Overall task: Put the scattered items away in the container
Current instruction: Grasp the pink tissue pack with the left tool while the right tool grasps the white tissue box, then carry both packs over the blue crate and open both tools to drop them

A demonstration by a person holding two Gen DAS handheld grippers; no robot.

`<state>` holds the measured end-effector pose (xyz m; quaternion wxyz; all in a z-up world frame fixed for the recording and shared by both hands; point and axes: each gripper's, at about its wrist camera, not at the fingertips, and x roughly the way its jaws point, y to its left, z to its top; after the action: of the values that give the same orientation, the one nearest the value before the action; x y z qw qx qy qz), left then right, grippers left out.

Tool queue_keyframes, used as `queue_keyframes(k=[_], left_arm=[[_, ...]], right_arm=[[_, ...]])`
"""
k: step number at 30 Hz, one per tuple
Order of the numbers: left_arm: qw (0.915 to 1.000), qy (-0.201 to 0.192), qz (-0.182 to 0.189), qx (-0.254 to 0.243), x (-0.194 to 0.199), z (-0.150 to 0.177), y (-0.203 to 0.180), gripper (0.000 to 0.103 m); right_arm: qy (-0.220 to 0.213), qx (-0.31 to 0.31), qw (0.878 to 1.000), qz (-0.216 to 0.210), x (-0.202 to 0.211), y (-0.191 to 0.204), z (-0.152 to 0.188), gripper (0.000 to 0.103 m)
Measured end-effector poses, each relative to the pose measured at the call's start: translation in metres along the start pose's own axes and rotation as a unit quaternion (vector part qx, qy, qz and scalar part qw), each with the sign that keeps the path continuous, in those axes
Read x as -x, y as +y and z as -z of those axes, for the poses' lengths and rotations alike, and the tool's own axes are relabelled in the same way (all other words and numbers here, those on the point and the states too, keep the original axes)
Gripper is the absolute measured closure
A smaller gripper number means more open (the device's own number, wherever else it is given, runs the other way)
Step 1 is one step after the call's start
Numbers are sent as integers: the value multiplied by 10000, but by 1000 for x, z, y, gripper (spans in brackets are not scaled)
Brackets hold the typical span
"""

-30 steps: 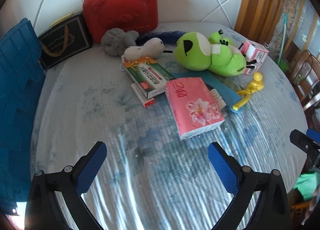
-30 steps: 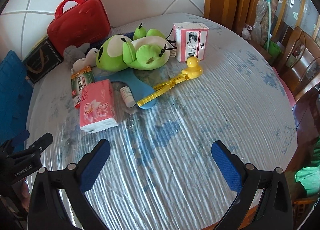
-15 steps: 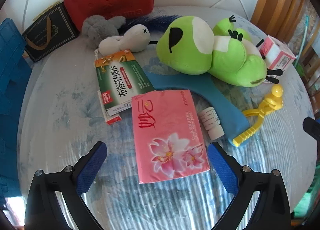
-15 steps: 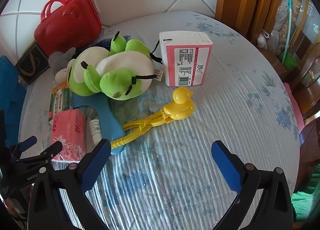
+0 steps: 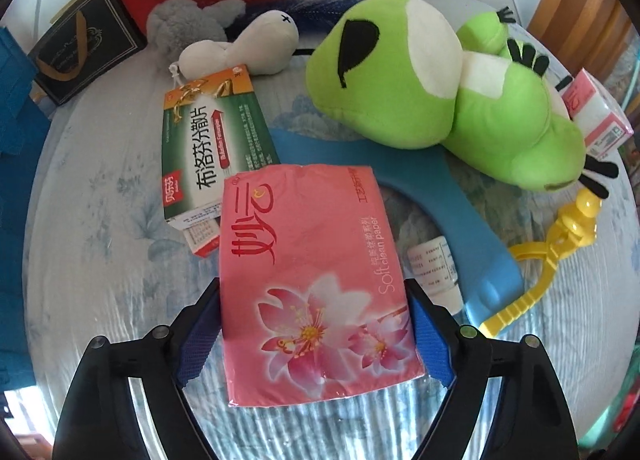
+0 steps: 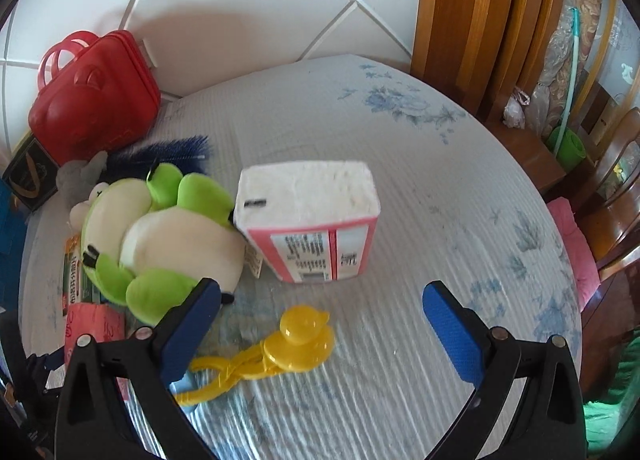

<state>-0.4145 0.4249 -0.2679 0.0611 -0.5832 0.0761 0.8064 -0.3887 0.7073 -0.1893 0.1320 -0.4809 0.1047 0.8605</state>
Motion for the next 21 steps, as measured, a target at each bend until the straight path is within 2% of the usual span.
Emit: queue_keyframes(k=[6, 11, 12, 14, 21], left_arm=[[9995, -319, 46, 71, 24, -16, 6, 18], [9992, -387, 11, 43, 25, -21, 8, 18], [9992, -392, 13, 42, 25, -22, 7, 19], [9992, -404, 19, 41, 24, -24, 3, 19], [9973, -722, 23, 90, 54, -18, 3, 21]], right_arm=[[33, 105, 9999, -12, -33, 7, -26, 0], [172, 119, 9998, -11, -58, 8, -29, 0], [182, 126, 9998, -5, -60, 8, -28, 3], [167, 153, 9997, -34, -57, 8, -26, 11], [-135, 165, 9996, -171, -17, 10, -20, 11]])
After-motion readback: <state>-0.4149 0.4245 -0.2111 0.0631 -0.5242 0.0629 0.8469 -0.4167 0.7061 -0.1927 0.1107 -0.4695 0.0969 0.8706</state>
